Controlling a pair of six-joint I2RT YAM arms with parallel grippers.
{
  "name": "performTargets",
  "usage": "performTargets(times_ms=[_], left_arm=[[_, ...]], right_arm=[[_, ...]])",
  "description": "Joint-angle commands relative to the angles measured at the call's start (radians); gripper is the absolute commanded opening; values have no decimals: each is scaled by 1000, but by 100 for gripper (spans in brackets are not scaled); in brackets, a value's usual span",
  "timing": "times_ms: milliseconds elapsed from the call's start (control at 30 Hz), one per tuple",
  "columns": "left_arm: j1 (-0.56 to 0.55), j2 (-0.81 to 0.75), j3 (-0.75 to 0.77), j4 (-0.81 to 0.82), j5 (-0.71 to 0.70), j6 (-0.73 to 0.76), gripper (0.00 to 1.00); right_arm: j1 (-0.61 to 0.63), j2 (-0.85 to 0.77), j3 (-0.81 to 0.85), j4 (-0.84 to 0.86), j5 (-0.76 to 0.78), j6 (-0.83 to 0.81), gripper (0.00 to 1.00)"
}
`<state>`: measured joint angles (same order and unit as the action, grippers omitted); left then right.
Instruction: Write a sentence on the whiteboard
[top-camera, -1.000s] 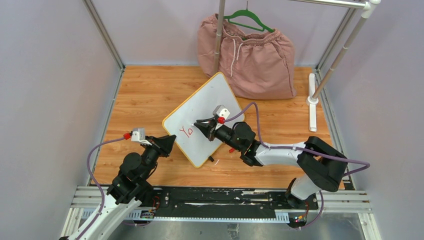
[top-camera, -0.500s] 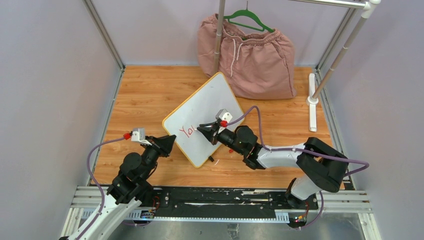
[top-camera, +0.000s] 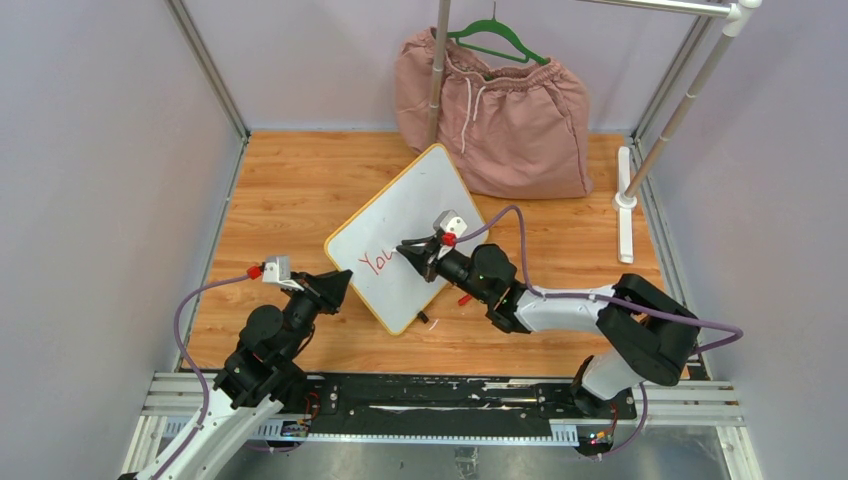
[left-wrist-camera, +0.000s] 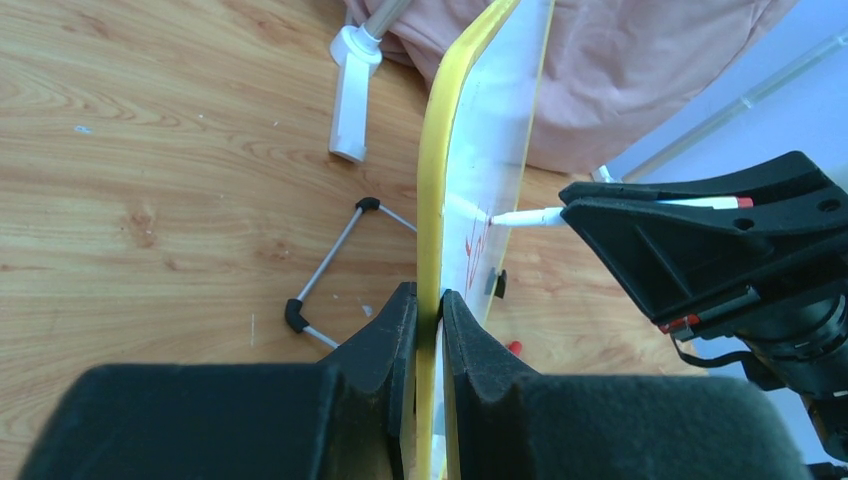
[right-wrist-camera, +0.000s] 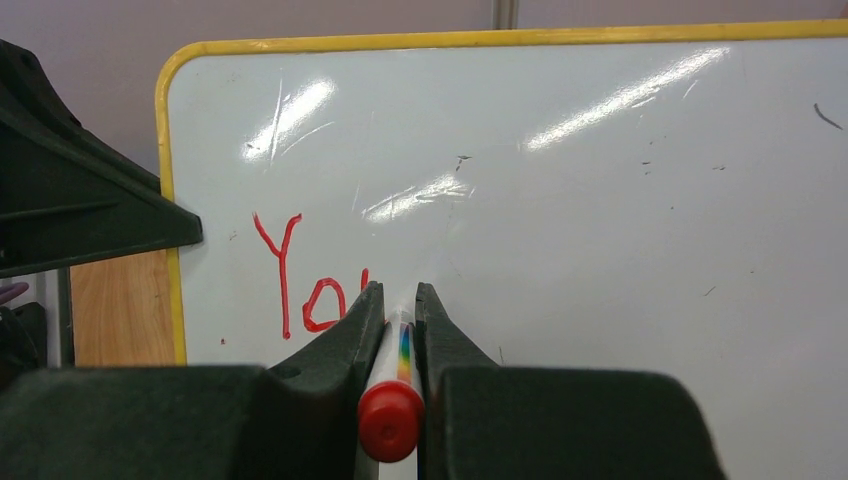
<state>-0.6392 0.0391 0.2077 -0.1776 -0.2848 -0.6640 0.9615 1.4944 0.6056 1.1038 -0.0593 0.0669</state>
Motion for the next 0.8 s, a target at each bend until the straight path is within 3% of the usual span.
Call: performTargets(times_ms=[0,433,767], left_arm=[[-3,-6,12,-19,-30,22,0],[-3,-8,10,-21,-30,26,0],[-2,-11,16,-24,-31,29,0]], right_arm=[[-21,-1,48,-34,3,-27,0],[-23,14,97,-42,-20,-26,0],[-23,7,0,-22,-13,8,0]])
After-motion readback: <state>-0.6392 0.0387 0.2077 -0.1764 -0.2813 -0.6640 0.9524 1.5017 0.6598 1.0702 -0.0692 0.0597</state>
